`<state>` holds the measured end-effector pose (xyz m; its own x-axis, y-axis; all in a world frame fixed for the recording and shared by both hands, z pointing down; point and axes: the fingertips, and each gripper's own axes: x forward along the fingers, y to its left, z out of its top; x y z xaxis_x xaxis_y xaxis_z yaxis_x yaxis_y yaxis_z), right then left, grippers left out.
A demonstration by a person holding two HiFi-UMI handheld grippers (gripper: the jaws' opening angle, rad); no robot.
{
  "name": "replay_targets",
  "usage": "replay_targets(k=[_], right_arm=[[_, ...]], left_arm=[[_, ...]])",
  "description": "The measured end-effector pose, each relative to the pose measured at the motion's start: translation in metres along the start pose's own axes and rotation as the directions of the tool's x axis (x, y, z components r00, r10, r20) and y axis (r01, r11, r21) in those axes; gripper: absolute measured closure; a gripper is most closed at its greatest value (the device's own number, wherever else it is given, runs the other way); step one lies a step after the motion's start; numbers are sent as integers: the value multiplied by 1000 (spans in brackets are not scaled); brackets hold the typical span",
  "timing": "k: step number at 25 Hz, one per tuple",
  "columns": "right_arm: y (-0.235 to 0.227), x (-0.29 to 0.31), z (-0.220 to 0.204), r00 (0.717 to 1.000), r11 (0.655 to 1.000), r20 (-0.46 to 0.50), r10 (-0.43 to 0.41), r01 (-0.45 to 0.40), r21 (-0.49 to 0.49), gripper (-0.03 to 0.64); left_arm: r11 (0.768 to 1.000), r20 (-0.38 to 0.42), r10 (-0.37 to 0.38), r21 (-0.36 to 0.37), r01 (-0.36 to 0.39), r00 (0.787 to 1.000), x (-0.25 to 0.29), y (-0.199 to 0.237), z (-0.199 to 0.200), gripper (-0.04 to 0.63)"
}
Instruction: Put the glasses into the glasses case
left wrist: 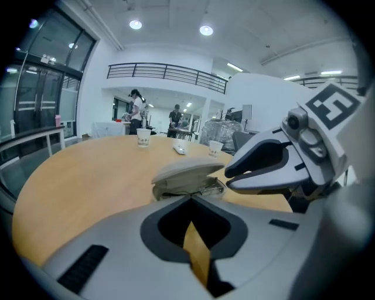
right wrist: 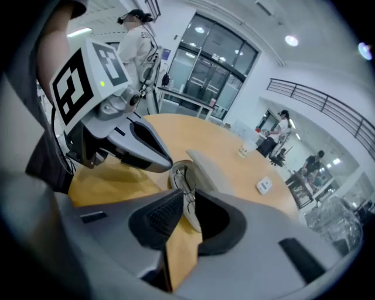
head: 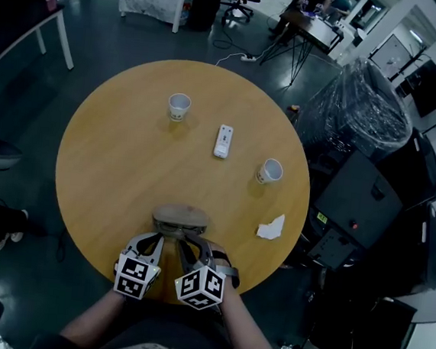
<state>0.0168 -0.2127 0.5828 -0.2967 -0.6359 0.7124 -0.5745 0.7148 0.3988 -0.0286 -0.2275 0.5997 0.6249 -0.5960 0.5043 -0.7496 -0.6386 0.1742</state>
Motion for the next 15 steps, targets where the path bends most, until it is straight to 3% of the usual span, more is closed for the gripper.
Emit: replay_targets(k=[5, 9, 15], right_arm=[[-3, -30, 3, 990, 988, 8, -144, 144, 57, 569], [-4, -50, 8, 969, 965, 29, -244, 240, 110, 609], [-1, -71, 10, 960, 940, 41, -277, 262, 220, 627]], left_arm=[[999, 81, -36, -34, 39, 996, -32, 2, 17, 589], [996, 128, -81, -28, 86, 988, -55, -5, 29, 589], [991, 185, -124, -26, 131, 975, -77, -23, 39, 589]])
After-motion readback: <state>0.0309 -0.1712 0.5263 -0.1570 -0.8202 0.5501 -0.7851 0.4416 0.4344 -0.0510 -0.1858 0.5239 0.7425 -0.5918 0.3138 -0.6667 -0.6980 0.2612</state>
